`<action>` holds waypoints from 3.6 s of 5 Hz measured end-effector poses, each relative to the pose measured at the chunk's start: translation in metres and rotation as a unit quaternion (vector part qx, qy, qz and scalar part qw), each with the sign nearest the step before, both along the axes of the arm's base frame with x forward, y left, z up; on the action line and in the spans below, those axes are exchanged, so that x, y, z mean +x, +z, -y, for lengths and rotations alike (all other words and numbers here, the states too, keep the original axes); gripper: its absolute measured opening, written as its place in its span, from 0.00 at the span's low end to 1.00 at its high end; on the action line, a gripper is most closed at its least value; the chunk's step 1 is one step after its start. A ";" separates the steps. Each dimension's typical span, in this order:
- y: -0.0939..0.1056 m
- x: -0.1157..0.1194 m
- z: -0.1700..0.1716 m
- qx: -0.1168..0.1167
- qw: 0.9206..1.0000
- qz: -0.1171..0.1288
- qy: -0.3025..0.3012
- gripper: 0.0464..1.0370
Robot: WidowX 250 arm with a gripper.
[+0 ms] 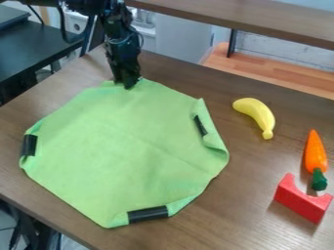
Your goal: Fold the cloth from top left to bottom right
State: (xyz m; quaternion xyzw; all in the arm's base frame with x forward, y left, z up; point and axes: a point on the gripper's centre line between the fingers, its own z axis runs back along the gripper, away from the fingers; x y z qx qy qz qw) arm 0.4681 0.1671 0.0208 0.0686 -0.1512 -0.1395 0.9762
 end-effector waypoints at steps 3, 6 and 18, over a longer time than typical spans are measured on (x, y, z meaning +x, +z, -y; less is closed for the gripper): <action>0.013 -0.037 0.007 -0.041 0.999 0.002 -0.018 0.01; 0.059 -0.130 0.062 0.024 0.994 0.094 -0.059 0.00; 0.062 -0.200 0.149 0.044 0.990 -0.132 -0.019 0.96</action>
